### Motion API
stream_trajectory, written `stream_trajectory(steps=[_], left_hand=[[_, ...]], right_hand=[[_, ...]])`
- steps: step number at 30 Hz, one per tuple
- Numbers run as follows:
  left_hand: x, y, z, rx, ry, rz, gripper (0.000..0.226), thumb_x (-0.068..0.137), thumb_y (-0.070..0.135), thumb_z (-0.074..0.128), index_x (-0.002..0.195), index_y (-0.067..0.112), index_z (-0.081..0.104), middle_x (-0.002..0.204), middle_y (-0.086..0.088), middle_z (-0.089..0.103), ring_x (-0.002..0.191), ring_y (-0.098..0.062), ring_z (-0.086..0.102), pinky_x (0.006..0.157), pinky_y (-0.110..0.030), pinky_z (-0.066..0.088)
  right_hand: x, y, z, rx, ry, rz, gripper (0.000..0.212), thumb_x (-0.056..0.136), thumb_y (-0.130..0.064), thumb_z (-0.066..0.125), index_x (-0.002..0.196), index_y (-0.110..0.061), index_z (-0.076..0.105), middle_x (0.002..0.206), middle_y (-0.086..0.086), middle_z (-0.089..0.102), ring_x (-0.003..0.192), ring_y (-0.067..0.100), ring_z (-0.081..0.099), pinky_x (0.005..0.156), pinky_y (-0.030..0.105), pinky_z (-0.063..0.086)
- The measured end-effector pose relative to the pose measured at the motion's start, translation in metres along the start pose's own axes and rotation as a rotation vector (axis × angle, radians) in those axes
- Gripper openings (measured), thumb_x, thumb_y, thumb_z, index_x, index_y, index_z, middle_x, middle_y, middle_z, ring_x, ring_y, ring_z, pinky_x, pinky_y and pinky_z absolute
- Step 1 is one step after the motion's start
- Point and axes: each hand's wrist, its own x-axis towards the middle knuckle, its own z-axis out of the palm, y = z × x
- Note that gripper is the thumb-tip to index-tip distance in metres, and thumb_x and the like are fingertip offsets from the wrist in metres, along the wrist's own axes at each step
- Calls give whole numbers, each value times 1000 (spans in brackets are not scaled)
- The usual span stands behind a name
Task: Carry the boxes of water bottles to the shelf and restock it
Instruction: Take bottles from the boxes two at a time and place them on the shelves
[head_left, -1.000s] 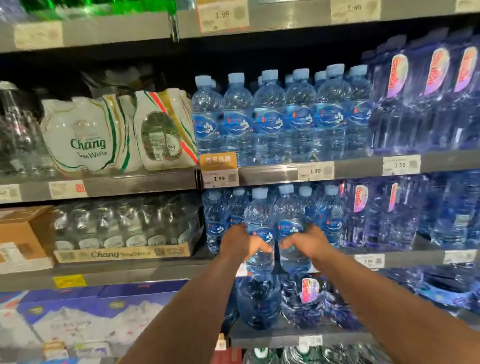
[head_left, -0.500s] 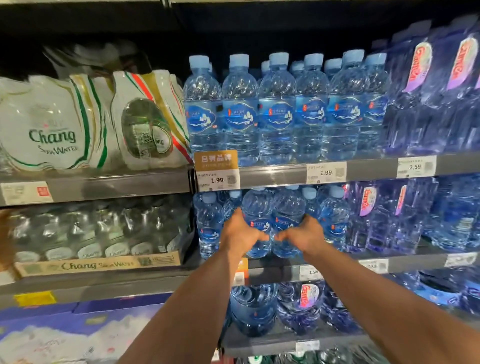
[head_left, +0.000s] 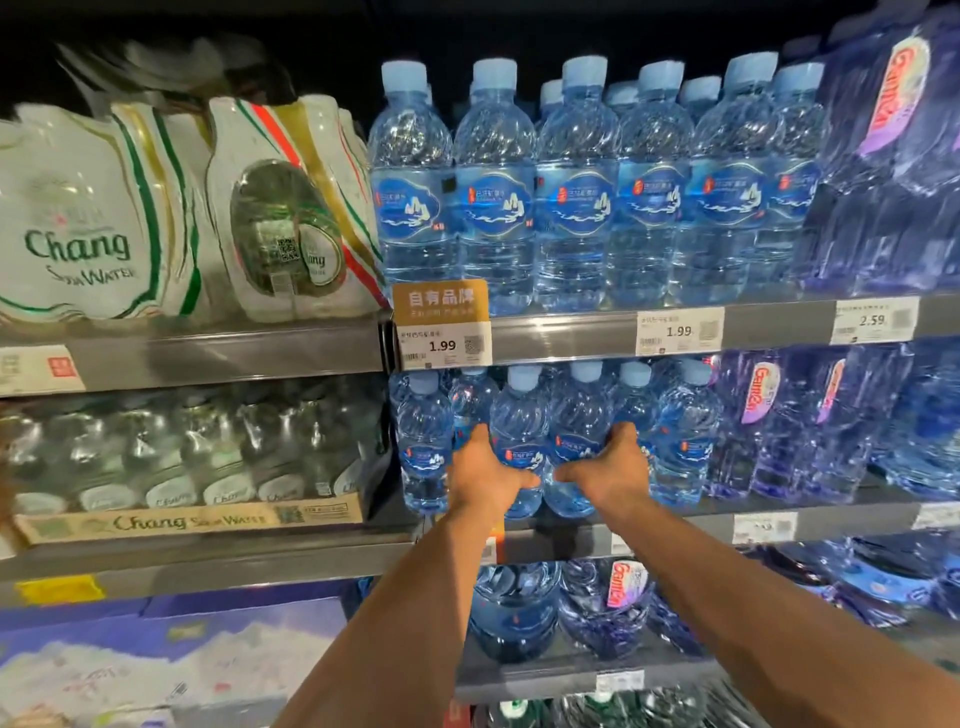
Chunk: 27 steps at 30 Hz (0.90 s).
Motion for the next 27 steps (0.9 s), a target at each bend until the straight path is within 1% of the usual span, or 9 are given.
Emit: stream_trajectory(steps=[2, 4, 10, 13, 17, 19, 22, 24, 27], left_hand=[[1, -5, 6, -25, 19, -13, 60, 60, 22, 88, 108, 10, 53, 108, -7, 65, 98, -26, 61, 75, -28, 47], [2, -9, 12, -36, 43, -25, 63, 56, 25, 89, 108, 11, 56, 113, -9, 61, 99, -27, 60, 83, -33, 50], [8, -11, 16, 3, 65, -11, 68, 53, 27, 91, 110, 8, 58, 112, -9, 60, 97, -26, 61, 82, -36, 52], [6, -9, 16, 58, 98, 0, 73, 56, 31, 90, 116, 7, 55, 115, -11, 59, 102, -28, 59, 84, -37, 52], [3, -7, 13, 63, 100, 18, 81, 62, 27, 88, 126, 11, 40, 116, -12, 60, 104, -31, 60, 78, -37, 50], [3, -9, 12, 73, 84, 27, 84, 64, 24, 87, 129, 12, 34, 117, -14, 59, 105, -32, 59, 78, -38, 48], [2, -10, 9, 121, 65, 47, 74, 66, 27, 86, 119, 10, 38, 117, -14, 58, 103, -31, 59, 76, -36, 47], [3, -10, 8, 136, 63, 55, 73, 67, 29, 85, 120, 10, 39, 120, -13, 56, 105, -31, 58, 77, -37, 46], [1, -11, 8, 159, 79, 81, 76, 68, 31, 84, 125, 10, 39, 127, -13, 48, 108, -33, 57, 84, -39, 47]], right_hand=[[2, 2, 1, -3, -10, -15, 69, 65, -7, 84, 121, -3, 44, 106, 12, 60, 86, 22, 55, 72, 27, 44], [3, 5, 2, 18, -9, -25, 69, 67, -5, 82, 126, -3, 47, 113, 12, 62, 85, 19, 53, 73, 25, 43], [7, 8, 12, 119, 27, -2, 74, 67, -2, 82, 132, -5, 47, 121, 11, 60, 90, 18, 53, 74, 24, 44], [7, 11, 18, 141, 64, -11, 73, 66, -2, 82, 131, -8, 49, 117, 5, 62, 92, 18, 56, 76, 25, 45], [7, 10, 20, 51, 85, -22, 68, 69, -8, 81, 128, -9, 46, 116, 9, 63, 102, 27, 61, 83, 33, 48], [5, 12, 23, -19, 97, -22, 58, 71, -10, 78, 119, -8, 44, 111, 12, 64, 100, 32, 62, 81, 36, 47], [4, 18, 27, -50, 108, -35, 49, 71, -9, 76, 110, -7, 46, 105, 13, 66, 93, 30, 63, 74, 32, 46], [5, 19, 27, -62, 121, -38, 45, 69, -9, 77, 107, -7, 52, 101, 9, 68, 89, 28, 64, 71, 28, 46], [6, 19, 27, -88, 151, -48, 43, 65, -12, 78, 104, -10, 59, 97, 6, 70, 86, 27, 65, 73, 30, 51]])
